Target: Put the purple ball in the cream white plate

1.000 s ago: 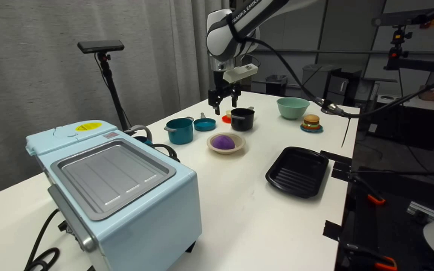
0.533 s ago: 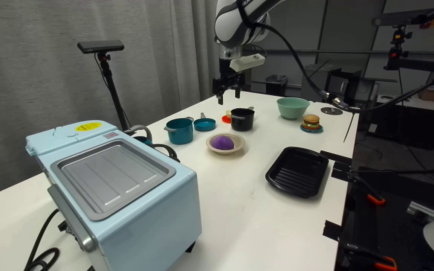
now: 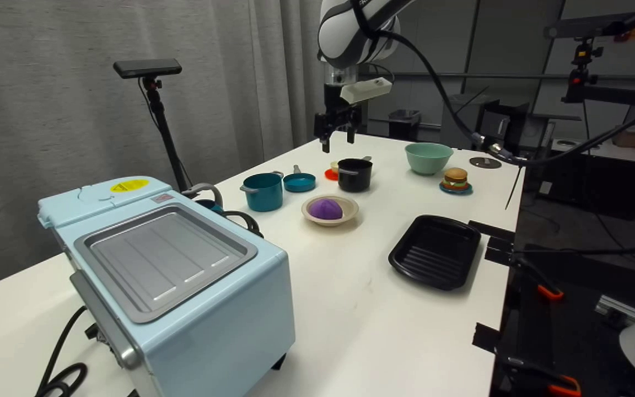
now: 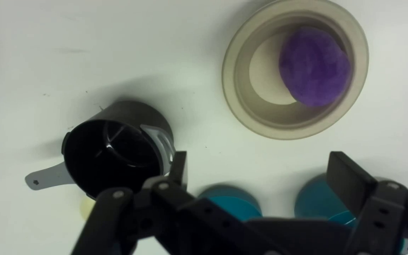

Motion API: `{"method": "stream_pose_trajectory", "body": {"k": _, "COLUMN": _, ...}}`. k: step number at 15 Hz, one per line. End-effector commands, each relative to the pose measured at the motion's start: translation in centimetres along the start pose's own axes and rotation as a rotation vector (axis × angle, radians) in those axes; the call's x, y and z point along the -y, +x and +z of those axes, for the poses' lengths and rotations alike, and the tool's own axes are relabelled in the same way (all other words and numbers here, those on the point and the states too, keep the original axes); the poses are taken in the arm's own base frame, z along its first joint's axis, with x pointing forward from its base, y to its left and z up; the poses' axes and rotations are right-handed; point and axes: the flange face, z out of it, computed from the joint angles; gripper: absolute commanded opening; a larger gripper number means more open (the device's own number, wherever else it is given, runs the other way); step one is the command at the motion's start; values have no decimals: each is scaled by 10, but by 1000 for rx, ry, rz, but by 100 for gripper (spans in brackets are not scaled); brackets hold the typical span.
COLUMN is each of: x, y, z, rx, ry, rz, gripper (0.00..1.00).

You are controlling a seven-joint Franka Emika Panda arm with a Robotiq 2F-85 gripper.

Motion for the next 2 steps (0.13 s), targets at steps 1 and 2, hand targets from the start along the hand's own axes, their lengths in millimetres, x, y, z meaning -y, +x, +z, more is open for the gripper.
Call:
{"method": "stream_pose_trajectory", "body": {"k": 1, "x": 0, "y": 0, "z": 0, "rx": 0, "ry": 0, "rz": 0, "gripper": 100}}
{"method": "stream_pose_trajectory", "body": {"k": 2, "x": 0, "y": 0, "z": 0, "rx": 0, "ry": 0, "rz": 0, "gripper": 100}}
